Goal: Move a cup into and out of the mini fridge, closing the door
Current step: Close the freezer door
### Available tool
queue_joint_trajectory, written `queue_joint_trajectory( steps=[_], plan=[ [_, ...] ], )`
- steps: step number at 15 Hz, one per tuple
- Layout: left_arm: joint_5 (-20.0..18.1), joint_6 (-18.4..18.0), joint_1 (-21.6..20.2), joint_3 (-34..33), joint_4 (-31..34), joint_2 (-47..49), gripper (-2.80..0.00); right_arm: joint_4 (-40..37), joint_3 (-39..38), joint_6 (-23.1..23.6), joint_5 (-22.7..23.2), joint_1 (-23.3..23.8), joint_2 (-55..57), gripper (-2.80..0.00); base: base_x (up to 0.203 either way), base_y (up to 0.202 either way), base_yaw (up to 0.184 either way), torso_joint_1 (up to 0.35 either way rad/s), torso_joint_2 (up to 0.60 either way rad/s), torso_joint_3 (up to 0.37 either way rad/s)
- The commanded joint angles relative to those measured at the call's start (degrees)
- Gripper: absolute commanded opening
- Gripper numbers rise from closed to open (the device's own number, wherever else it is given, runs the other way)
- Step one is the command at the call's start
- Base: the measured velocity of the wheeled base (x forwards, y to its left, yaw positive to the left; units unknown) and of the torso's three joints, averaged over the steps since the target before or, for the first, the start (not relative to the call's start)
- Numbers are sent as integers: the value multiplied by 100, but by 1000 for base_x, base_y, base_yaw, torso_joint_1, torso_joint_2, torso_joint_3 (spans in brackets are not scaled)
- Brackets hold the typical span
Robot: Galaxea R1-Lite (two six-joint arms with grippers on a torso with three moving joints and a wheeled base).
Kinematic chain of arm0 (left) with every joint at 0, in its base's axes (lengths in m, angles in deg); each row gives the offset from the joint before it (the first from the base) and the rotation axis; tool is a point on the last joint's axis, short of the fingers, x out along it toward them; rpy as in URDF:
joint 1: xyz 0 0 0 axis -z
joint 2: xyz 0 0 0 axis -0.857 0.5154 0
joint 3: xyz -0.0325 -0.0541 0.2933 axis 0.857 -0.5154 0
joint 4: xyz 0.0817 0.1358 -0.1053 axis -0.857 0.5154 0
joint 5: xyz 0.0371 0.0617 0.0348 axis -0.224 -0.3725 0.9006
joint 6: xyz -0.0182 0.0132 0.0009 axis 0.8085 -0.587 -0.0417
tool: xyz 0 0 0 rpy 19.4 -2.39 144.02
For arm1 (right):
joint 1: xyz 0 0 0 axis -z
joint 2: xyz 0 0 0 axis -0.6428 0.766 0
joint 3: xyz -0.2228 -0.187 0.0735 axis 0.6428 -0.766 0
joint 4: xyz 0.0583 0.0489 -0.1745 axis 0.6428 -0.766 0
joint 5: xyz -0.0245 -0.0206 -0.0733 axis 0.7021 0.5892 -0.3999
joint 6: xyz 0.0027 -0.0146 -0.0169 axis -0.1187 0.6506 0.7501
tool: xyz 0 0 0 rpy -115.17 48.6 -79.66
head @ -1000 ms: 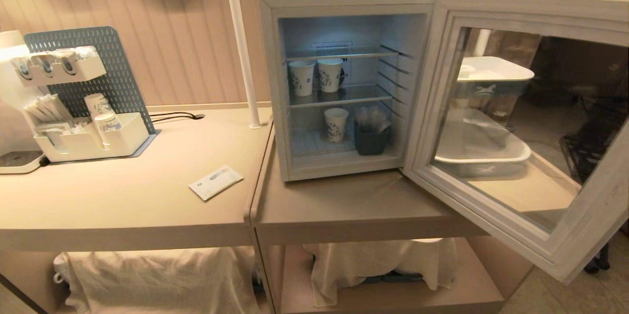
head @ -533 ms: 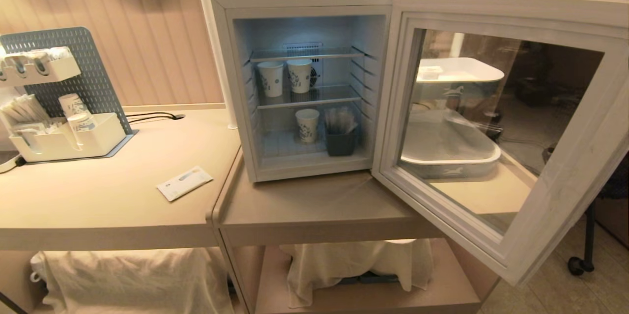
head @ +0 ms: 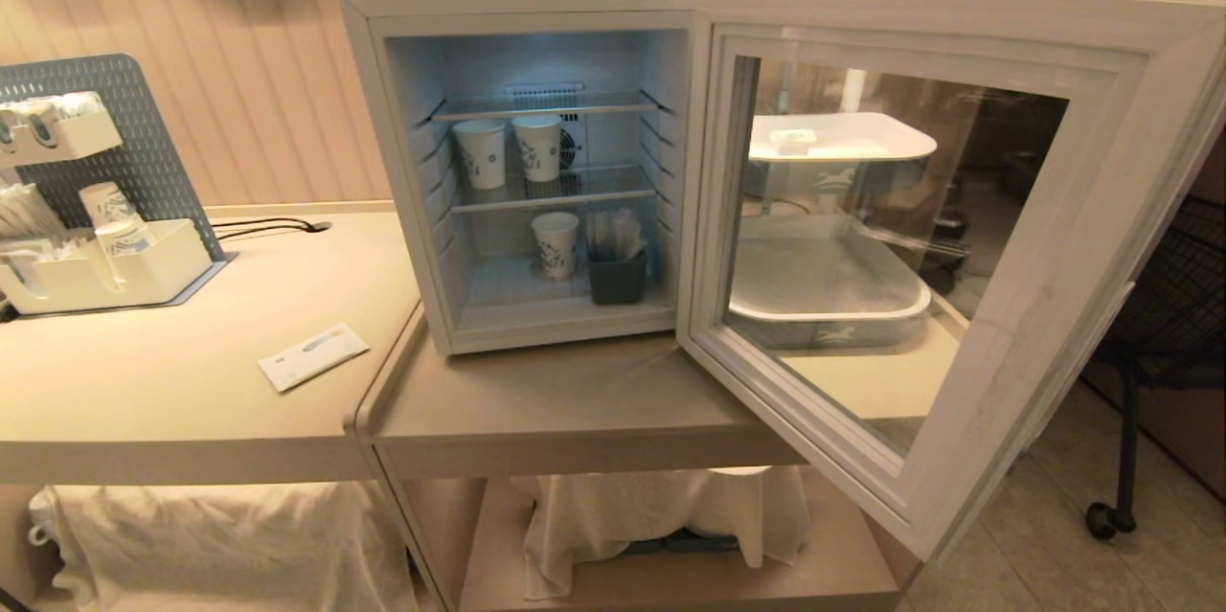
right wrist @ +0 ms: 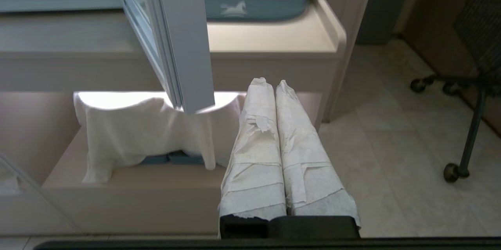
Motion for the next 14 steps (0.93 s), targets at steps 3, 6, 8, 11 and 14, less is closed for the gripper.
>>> queue_joint_trajectory(
  steps=[3, 6, 8, 11, 14],
  plan=[
    [0, 5, -2, 0, -4, 9, -280, -146, 1052, -622, 80, -11, 1585, -280, 0, 0, 0, 0, 0, 0],
    [0, 7, -2, 0, -4, 9, -280, 15, 2334, -1595, 110, 4, 3960, -280, 0, 0, 0, 0, 0, 0],
    [0, 5, -2, 0, -4, 4, -280, 634, 2983, -2254, 141, 154, 5430, -280, 0, 0, 0, 0, 0, 0],
    [0, 5, -2, 0, -4, 7, -280, 1724, 3652, -3188, 543, 526, 7064, -280, 0, 0, 0, 0, 0, 0],
    [0, 5, -2, 0, -4, 9, -280, 2394, 3815, -3745, 2645, 702, 7517, -280, 0, 0, 0, 0, 0, 0]
  ],
)
